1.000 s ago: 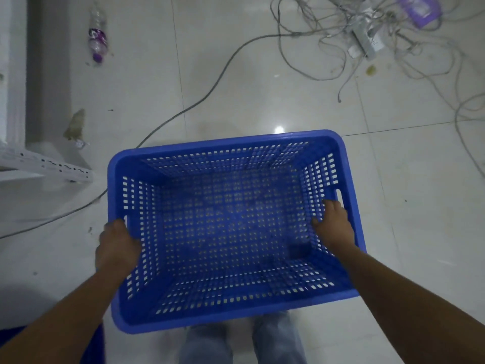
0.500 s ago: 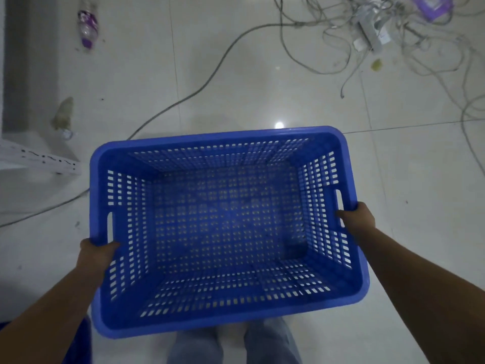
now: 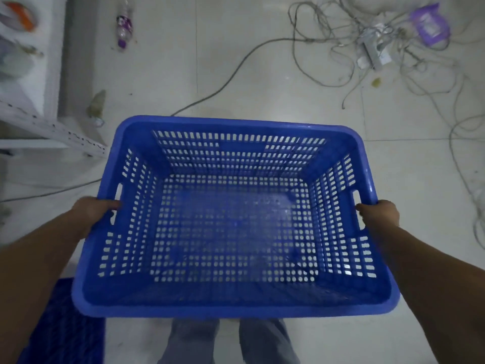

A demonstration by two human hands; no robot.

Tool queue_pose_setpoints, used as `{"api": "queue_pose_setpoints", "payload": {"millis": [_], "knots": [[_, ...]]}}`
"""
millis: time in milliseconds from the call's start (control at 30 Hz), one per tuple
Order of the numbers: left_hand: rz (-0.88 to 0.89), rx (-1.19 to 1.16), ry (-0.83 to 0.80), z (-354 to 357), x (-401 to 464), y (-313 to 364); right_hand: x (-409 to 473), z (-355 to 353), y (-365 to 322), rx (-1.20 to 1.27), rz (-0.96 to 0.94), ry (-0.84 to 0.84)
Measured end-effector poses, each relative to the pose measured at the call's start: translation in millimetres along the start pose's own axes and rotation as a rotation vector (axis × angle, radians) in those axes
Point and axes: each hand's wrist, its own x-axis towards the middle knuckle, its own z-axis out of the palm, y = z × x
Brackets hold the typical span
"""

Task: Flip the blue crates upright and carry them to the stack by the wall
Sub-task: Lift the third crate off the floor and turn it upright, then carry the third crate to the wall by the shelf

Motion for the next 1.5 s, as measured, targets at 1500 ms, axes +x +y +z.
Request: {"api": "queue_pose_setpoints", "payload": {"millis": [1500], "knots": [[0.094, -0.922, 0.797, -411, -533, -377, -595, -258, -315, -0.185, -1.486, -0.160]]}}
